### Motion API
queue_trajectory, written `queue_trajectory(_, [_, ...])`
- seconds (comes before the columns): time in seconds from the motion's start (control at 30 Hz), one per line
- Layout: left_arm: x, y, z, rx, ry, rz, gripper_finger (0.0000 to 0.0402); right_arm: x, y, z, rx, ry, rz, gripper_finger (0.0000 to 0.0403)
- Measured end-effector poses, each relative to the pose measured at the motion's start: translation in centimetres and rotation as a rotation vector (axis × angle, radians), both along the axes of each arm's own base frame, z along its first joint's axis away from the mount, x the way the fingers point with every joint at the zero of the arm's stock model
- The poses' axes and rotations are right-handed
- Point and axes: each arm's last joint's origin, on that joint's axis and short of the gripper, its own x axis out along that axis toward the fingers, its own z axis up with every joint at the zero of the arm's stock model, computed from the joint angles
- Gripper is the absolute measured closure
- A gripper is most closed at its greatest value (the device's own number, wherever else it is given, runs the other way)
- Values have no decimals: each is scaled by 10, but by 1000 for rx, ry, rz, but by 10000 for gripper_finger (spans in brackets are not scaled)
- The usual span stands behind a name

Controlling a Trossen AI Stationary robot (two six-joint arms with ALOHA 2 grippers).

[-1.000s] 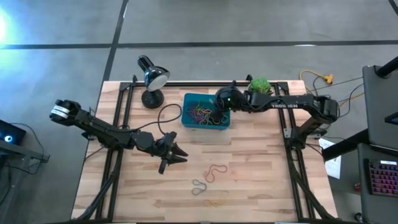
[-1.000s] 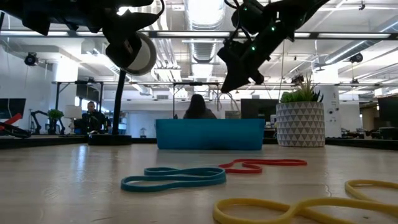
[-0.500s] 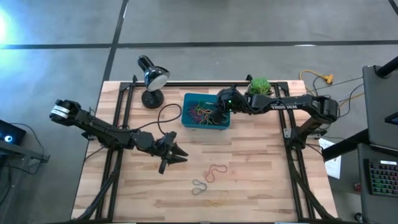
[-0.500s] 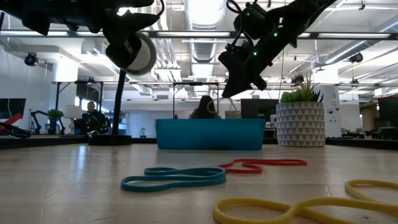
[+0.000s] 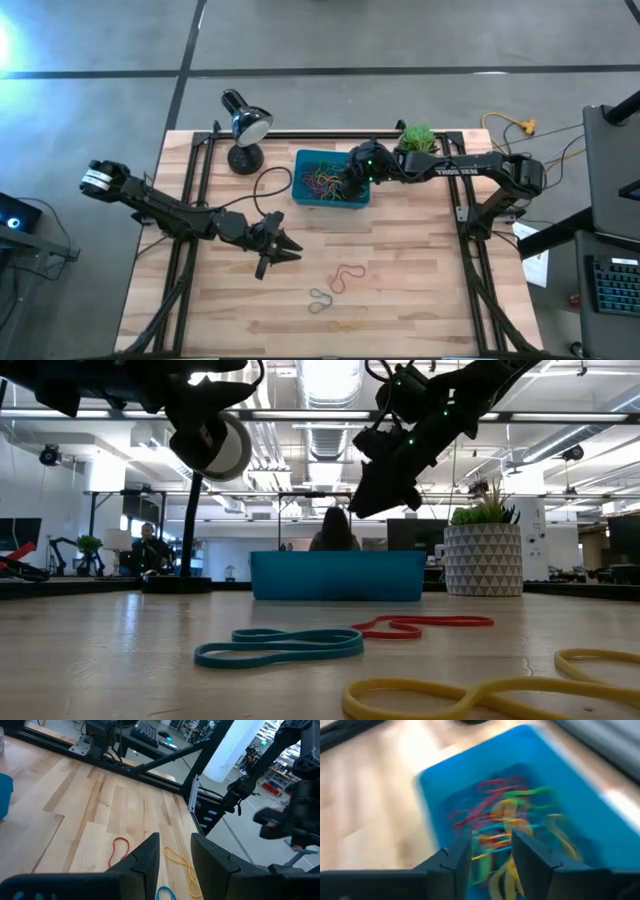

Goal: Pick and place rubber bands into bin
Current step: Put the blue rubber band into the blue bin

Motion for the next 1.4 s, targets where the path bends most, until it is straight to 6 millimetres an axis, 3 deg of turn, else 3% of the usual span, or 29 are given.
queue_trajectory(0.13, [2, -1, -5, 18, 21, -11, 307, 5, 19, 1, 61, -19, 184, 264])
queue_trajectory(0.33, [14, -9, -26, 73, 103, -134, 307, 10, 65, 10, 30, -36, 388, 265])
queue_trajectory(0.67, [48, -23, -56, 167, 196, -290, 307, -8, 132, 39, 81, -94, 526, 290])
queue_trajectory(1.0, [74, -32, -62, 374, 229, -385, 307, -49, 193, 60, 62, -61, 494, 311])
queue_trajectory(1.4, [100, -42, -88, 357, 288, -460, 307, -88, 252, 55, 24, -78, 372, 329])
